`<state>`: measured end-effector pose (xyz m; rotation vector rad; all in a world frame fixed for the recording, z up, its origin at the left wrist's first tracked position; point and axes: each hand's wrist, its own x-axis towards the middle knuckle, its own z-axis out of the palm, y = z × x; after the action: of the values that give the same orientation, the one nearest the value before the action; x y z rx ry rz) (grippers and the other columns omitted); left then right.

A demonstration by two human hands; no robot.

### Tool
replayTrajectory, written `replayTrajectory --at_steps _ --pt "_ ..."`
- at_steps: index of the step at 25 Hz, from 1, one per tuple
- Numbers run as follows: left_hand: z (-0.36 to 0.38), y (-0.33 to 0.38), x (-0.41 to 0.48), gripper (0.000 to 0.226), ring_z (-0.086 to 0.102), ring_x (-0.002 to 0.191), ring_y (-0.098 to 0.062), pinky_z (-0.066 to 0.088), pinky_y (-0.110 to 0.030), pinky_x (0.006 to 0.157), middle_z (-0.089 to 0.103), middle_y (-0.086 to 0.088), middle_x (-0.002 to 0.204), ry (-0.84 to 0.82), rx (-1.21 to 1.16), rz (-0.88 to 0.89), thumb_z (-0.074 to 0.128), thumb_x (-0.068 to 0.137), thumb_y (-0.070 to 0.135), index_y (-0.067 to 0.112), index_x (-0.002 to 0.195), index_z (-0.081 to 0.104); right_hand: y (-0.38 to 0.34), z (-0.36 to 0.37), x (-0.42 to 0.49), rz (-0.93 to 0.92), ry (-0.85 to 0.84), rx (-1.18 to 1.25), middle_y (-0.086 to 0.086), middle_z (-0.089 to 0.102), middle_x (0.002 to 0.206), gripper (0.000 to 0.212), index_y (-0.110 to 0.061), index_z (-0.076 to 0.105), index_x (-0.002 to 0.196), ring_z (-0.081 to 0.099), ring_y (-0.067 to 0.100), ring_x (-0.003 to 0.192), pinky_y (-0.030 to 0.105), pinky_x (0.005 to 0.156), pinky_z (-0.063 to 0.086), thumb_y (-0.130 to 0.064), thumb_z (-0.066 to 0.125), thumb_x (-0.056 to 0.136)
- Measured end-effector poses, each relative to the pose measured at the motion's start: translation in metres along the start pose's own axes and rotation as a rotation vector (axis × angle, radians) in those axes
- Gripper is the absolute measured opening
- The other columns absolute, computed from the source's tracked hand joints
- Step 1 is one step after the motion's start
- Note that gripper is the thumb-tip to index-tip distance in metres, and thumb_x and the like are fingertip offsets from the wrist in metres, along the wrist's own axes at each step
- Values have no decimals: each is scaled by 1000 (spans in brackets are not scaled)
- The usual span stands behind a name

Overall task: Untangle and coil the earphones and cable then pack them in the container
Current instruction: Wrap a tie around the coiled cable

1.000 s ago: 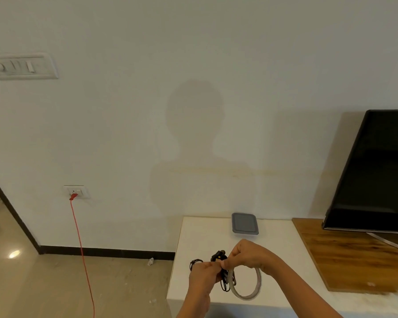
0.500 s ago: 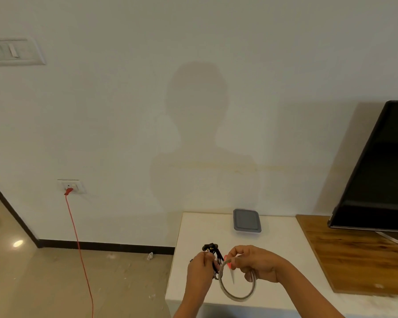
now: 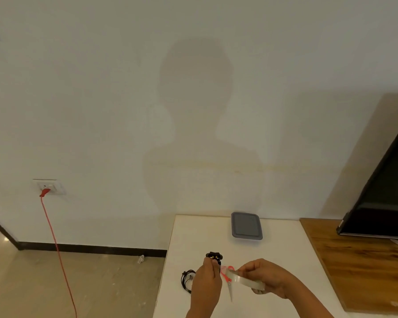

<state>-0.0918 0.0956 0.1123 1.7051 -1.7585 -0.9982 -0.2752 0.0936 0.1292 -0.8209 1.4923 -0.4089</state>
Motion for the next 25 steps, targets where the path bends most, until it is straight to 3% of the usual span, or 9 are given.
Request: replayTrajectory --at_steps 3,7,10,13,17,20,23,25 --pt "19 -15 23 23 65 86 -14 47 -26 70 65 5 91 73 273 42 23 104 32 20 108 42 12 -12 28 100 33 33 10 69 89 22 -9 76 97 55 17 71 20 57 48 -2 57 90" --pt "37 -33 60 32 69 91 -17 52 -28 73 71 1 100 120 369 -4 24 104 31 12 118 45 32 -26 60 159 144 5 9 75 79 26 -11 74 89 59 13 63 17 49 44 6 55 85" --pt "58 -44 77 31 68 90 -19 49 -28 70 72 0 98 109 375 -24 26 104 32 11 113 46 51 -34 83 118 250 -1 11 70 81 18 -10 74 80 56 17 66 20 49 44 3 62 80" --pt "80 -54 83 20 69 82 -20 40 -28 62 73 -1 90 105 319 -2 39 102 26 10 105 52 69 -36 100 -38 369 -112 0 63 67 10 -15 75 75 55 13 62 20 52 42 -7 76 70" --pt "102 -78 82 16 65 96 -12 40 -24 77 69 13 109 16 309 -35 39 101 20 18 112 49 99 -29 117 -165 474 -208 -3 66 65 16 -19 70 68 56 13 62 23 59 43 -8 81 66" --pt "110 -94 78 15 62 101 -8 33 -23 78 67 14 112 -7 322 -60 33 102 21 21 111 44 108 -26 128 -110 401 -280 -4 62 66 19 -20 67 70 53 12 62 26 63 45 -12 83 64" --pt "114 -99 79 19 62 104 -9 35 -24 82 68 10 110 -15 324 -110 30 103 25 20 113 45 98 -30 136 -159 423 -455 -6 61 83 22 -28 66 84 56 9 75 22 69 44 -30 82 68" --pt "113 -98 82 17 62 104 -12 37 -26 80 68 8 110 -12 301 -142 30 103 25 20 109 45 86 -29 146 -376 496 -775 -8 60 117 28 -35 62 113 55 9 108 19 88 43 -25 63 87"
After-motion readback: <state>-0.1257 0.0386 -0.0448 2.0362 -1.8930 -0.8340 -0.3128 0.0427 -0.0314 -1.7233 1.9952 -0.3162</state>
